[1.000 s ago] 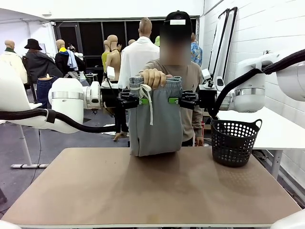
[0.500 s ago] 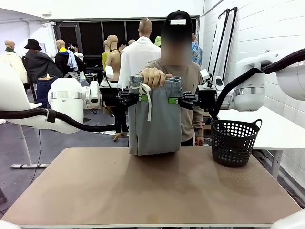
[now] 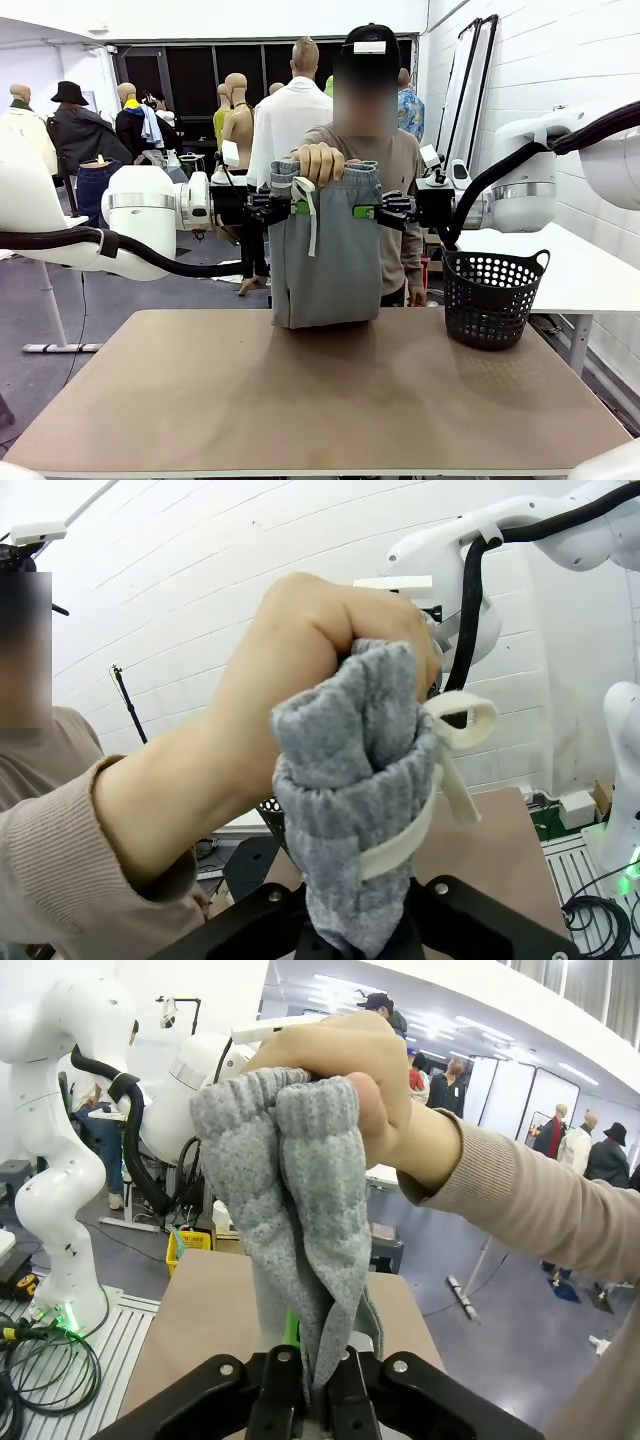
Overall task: Fold the training pants.
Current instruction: Release the ends of the Training pants and then grab the overlapped ends.
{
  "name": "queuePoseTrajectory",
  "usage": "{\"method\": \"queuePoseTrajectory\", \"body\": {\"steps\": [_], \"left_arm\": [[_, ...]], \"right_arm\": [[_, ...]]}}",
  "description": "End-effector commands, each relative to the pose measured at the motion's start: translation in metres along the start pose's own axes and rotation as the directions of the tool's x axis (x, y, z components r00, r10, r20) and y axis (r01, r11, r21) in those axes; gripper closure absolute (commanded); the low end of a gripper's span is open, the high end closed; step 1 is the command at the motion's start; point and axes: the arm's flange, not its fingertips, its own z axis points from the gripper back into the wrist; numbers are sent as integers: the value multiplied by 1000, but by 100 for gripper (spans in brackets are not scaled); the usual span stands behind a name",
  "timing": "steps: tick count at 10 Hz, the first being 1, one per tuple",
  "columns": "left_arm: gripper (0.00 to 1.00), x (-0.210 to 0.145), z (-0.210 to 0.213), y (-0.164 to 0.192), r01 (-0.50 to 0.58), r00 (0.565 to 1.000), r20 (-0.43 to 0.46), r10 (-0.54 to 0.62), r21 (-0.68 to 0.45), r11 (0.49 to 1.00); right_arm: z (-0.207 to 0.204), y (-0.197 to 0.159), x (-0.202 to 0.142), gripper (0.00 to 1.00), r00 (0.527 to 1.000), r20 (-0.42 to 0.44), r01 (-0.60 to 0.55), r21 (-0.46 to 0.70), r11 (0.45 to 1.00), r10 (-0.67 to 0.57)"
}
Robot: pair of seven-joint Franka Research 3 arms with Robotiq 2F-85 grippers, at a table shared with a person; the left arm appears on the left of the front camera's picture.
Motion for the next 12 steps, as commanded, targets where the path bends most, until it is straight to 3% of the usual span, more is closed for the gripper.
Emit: {"method": "queuePoseTrajectory", "body": {"steps": [1, 12], "left_arm": [[100, 4, 0, -2, 10, 1000, 3, -10, -1, 1000], [100, 4, 0, -2, 10, 1000, 3, -10, -1, 1000]], "right_arm": [[-1, 1, 0, 100, 1000, 4, 1, 2, 1000, -1], [-1, 1, 0, 100, 1000, 4, 1, 2, 1000, -1]]}}
